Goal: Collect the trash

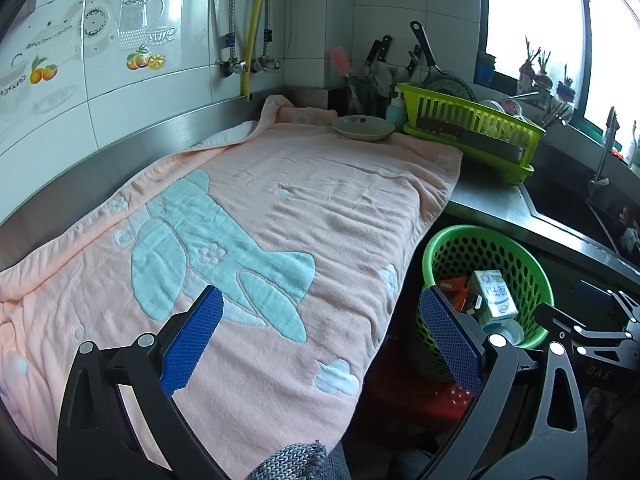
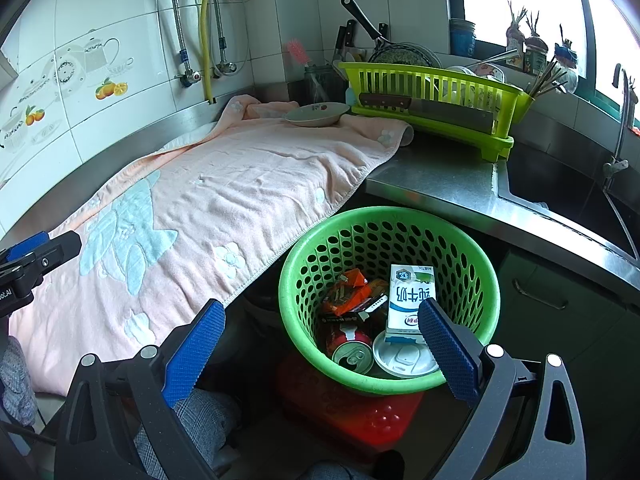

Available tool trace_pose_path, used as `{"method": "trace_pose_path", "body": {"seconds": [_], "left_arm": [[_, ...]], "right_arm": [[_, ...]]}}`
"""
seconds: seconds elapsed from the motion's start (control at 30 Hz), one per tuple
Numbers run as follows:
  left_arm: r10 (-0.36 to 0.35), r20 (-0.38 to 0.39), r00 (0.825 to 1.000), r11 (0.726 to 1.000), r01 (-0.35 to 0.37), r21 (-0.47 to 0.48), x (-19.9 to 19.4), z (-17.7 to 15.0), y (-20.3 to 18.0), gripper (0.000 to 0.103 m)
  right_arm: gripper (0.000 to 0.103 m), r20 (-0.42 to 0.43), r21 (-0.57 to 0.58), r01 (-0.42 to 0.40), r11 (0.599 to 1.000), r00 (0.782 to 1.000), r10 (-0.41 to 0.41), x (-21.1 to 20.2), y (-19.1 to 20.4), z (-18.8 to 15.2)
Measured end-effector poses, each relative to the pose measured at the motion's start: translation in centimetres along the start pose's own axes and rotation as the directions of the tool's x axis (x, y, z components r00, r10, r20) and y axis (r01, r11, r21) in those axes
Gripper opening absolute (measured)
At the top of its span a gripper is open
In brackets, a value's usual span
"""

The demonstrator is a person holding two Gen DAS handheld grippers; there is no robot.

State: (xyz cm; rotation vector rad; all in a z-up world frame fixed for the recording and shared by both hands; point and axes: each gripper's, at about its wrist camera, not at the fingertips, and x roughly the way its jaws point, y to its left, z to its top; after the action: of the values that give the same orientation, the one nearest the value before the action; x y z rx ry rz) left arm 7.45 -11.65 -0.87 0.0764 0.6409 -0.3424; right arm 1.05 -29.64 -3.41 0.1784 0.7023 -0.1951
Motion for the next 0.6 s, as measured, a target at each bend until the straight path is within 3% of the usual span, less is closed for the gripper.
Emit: {"method": "trace_pose_path", "body": {"seconds": [0.6], "left_arm": [[-0.002,-0.001,1.0,1.0,0.002,0.003,0.11,-0.13,-0.04,0.098]], "right_arm": [[0.094,0.002,0.0,0.002,1.0,1.0,-0.002,0.06,0.0,-0.02]]}}
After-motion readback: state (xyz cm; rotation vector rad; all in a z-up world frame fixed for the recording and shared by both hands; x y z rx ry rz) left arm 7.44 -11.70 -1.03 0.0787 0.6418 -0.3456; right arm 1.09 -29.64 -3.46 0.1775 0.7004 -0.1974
